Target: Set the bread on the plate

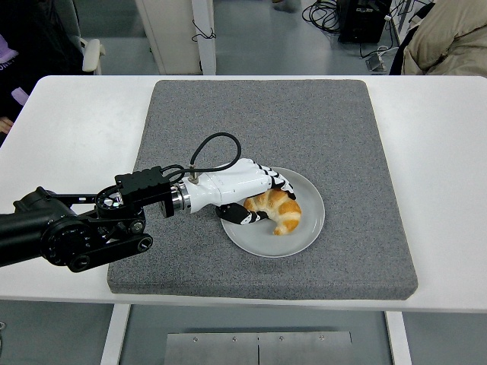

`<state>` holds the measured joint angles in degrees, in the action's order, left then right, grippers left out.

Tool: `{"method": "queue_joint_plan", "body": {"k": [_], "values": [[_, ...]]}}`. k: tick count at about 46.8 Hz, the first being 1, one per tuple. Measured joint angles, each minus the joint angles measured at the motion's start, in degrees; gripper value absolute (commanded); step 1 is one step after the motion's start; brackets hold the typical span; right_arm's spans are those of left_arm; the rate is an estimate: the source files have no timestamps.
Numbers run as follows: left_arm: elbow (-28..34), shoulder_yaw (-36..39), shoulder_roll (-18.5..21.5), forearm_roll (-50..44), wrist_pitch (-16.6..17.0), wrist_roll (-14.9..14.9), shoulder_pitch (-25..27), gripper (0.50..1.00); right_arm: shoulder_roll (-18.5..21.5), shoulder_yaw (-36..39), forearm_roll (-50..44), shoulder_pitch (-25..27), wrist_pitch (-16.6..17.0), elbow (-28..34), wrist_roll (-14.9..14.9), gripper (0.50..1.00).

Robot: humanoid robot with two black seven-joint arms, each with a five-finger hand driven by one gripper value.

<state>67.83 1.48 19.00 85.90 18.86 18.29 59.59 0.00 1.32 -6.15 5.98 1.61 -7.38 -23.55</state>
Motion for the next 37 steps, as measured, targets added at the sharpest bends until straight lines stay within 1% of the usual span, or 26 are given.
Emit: {"method": "queue_joint_plan", "body": {"k": [2,5,17,20,28,37], "values": [[0.0,-0.1,0.0,-1.7,-0.4,0.9,0.2,0.971,0.0,0.0,0.0,0.0,0.0,0.0,0.0,1.0],[0.0,-0.2,0.2,-3.4,-0.9,1.4,0.3,0.971,0.0,0.0,0.0,0.0,0.0,0.0,0.0,1.0],[0.1,0.0,0.6,-4.8,-1.6,1.5,0.3,0.971,0.0,0.0,0.0,0.0,0.0,0.0,0.0,1.0],[0.1,-0.3,0.7,-6.8,-1.6,1.5,0.4,0.971,0.0,0.0,0.0,0.0,0.0,0.0,0.0,1.0],[0.2,-3.7,0.8,-18.1,-1.6,1.6,0.5,0.971,0.0,0.0,0.0,0.0,0.0,0.0,0.0,1.0],[0.2,-10.0,1.0,-30.2,-1.6,2.1,-0.4,0.971,0.0,0.0,0.0,0.0,0.0,0.0,0.0,1.0]]}}
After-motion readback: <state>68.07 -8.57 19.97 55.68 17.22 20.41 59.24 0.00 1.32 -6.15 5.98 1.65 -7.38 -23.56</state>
